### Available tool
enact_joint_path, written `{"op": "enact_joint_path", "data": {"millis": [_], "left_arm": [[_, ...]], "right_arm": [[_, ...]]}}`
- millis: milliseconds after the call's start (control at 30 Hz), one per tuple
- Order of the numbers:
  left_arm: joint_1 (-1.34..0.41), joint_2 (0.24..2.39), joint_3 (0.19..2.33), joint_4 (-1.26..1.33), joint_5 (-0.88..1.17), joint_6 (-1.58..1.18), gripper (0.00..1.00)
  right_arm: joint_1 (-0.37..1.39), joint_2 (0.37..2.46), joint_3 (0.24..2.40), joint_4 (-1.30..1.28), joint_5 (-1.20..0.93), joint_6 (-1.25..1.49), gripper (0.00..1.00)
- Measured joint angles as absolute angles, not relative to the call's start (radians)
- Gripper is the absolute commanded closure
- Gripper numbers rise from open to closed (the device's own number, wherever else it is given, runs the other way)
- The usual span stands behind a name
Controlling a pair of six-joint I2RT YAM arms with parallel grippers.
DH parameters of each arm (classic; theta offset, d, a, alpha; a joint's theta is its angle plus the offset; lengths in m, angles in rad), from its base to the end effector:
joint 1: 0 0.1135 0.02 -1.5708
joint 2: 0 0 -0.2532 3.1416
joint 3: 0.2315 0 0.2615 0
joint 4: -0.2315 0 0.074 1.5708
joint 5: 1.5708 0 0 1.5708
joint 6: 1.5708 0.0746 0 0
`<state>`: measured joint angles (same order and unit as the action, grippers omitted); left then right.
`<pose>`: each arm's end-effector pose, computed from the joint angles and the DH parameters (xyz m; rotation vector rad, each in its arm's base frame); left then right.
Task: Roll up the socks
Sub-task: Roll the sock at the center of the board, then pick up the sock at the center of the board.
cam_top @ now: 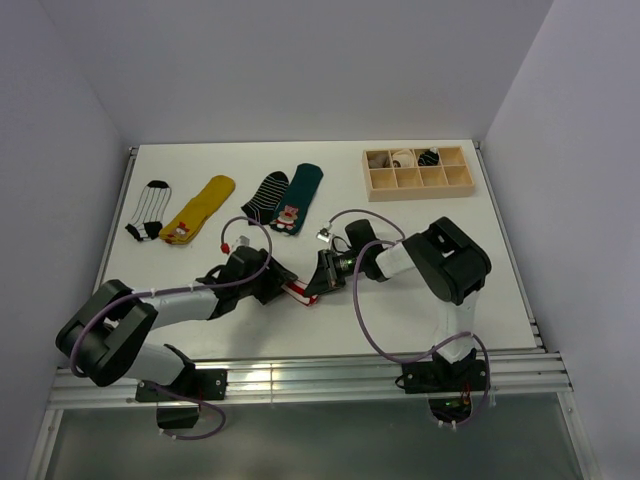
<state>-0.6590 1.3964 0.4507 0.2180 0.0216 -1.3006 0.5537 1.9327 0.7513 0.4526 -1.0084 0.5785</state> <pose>0.2240 -0.1755 0.0927 -0.7842 2.3988 -0.9550 0.2617 0.2360 0.0618 -0.5657 2.4181 1.7017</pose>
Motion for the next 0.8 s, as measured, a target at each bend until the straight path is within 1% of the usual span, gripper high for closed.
{"op": "enact_joint_path", "data": {"millis": [167, 233, 367, 400, 467, 500, 567, 600, 633, 667, 700, 767, 800], "left_arm": [[-0.66, 1.421, 0.445, 0.258, 0.022, -1.332, 0.42], [-0.661, 1.429, 0.445, 0.268, 0.022, -1.341, 0.43], [-0.663, 1.443, 0.445, 0.284, 0.018, -1.357, 0.46], [-0.664, 1.447, 0.445, 0.287, 0.018, -1.358, 0.48], [-0.666, 1.453, 0.445, 0.292, 0.018, -1.36, 0.49], [-0.667, 1.454, 0.447, 0.292, 0.017, -1.36, 0.5], [-0.672, 1.457, 0.454, 0.283, 0.012, -1.358, 0.51], [-0.675, 1.458, 0.458, 0.278, 0.01, -1.356, 0.52], [-0.678, 1.459, 0.47, 0.257, 0.004, -1.35, 0.52], [-0.681, 1.46, 0.477, 0.245, 0.002, -1.347, 0.53], [-0.683, 1.461, 0.488, 0.224, -0.001, -1.342, 0.53], [-0.688, 1.462, 0.509, 0.187, -0.01, -1.326, 0.53], [-0.691, 1.462, 0.523, 0.163, -0.017, -1.318, 0.53]], "right_arm": [[0.543, 1.934, 0.743, 0.453, -1.016, 0.585, 1.0], [0.543, 1.933, 0.744, 0.442, -1.014, 0.577, 0.98], [0.543, 1.912, 0.746, 0.393, -0.991, 0.549, 0.91], [0.543, 1.905, 0.746, 0.38, -0.983, 0.54, 0.84], [0.544, 1.886, 0.748, 0.342, -0.958, 0.518, 0.77], [0.548, 1.873, 0.748, 0.323, -0.943, 0.507, 0.69], [0.559, 1.837, 0.748, 0.274, -0.896, 0.479, 0.63], [0.565, 1.821, 0.748, 0.256, -0.875, 0.467, 0.59], [0.575, 1.798, 0.749, 0.226, -0.843, 0.45, 0.57], [0.588, 1.772, 0.751, 0.193, -0.8, 0.429, 0.55], [0.601, 1.75, 0.752, 0.166, -0.762, 0.414, 0.51], [0.63, 1.694, 0.754, 0.11, -0.671, 0.379, 0.47], [0.649, 1.662, 0.758, 0.079, -0.617, 0.36, 0.43]]}}
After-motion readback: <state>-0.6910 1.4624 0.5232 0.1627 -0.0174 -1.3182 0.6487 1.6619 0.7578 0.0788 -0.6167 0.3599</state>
